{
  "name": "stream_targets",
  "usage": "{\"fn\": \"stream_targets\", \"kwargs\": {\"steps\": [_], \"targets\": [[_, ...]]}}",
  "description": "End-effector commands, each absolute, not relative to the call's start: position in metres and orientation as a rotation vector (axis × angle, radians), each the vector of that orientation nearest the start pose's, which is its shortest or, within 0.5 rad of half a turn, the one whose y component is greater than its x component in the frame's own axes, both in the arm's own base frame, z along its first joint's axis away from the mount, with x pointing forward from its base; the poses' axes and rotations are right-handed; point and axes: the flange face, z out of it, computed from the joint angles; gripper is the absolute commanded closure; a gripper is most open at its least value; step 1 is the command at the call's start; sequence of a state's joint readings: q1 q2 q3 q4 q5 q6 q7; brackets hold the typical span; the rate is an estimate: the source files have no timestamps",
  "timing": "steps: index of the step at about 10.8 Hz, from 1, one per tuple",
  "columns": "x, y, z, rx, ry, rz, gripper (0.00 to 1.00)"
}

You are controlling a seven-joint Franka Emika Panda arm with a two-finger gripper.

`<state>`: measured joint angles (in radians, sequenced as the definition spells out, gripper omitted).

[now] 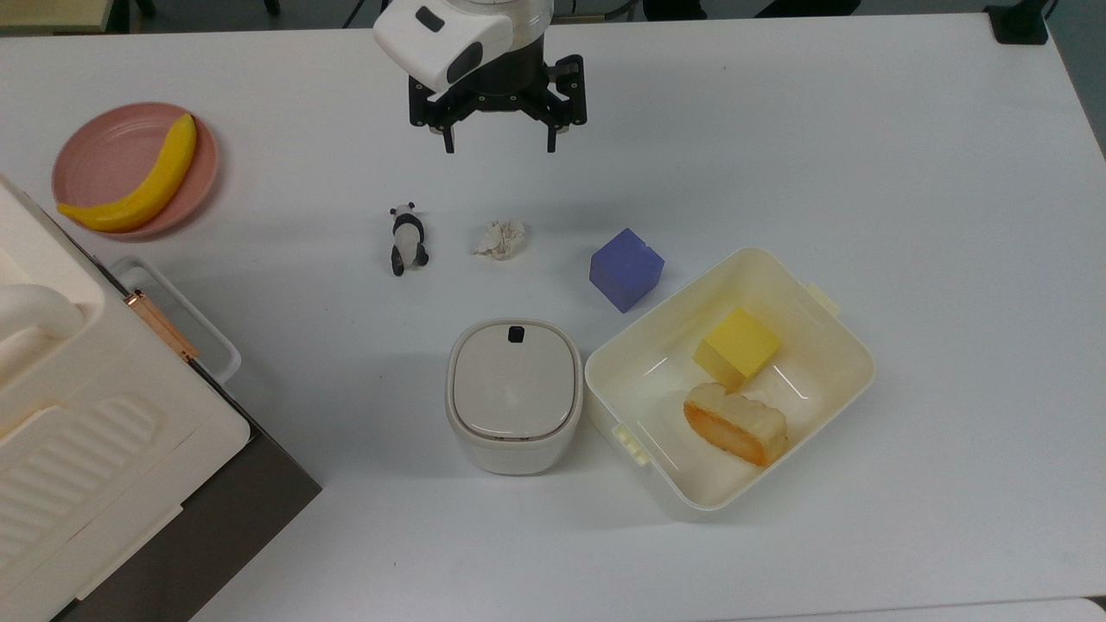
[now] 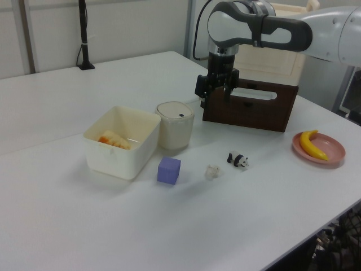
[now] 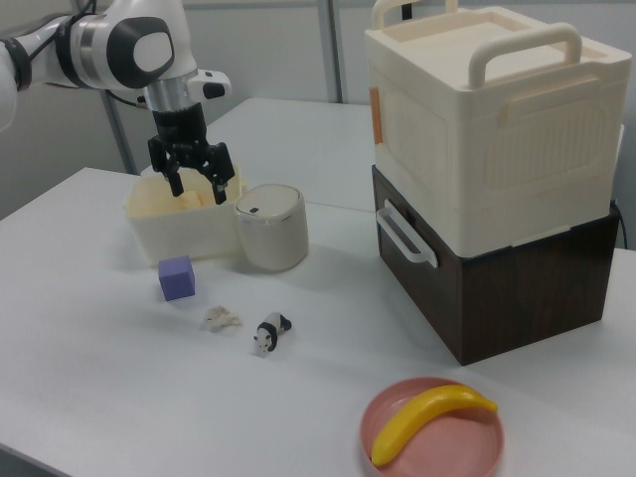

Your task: Open the trash can

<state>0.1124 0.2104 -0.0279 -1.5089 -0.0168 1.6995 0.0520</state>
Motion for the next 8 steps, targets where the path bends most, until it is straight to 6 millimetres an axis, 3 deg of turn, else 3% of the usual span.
{"fn": "stream_targets", "kwargs": {"steps": [1,5,6,8], "targets": [[0.6185,0.0573,0.5397,-3.163,-0.087,0.027,0.0],[0.6188,0.0573,0.5387,-3.163,-0.087,0.024,0.01],[0.6188,0.0572,0.5381,-3.164,-0.087,0.024,0.1],[0.6197,0.054,0.5398,-3.156,-0.124,0.016,0.58]]}}
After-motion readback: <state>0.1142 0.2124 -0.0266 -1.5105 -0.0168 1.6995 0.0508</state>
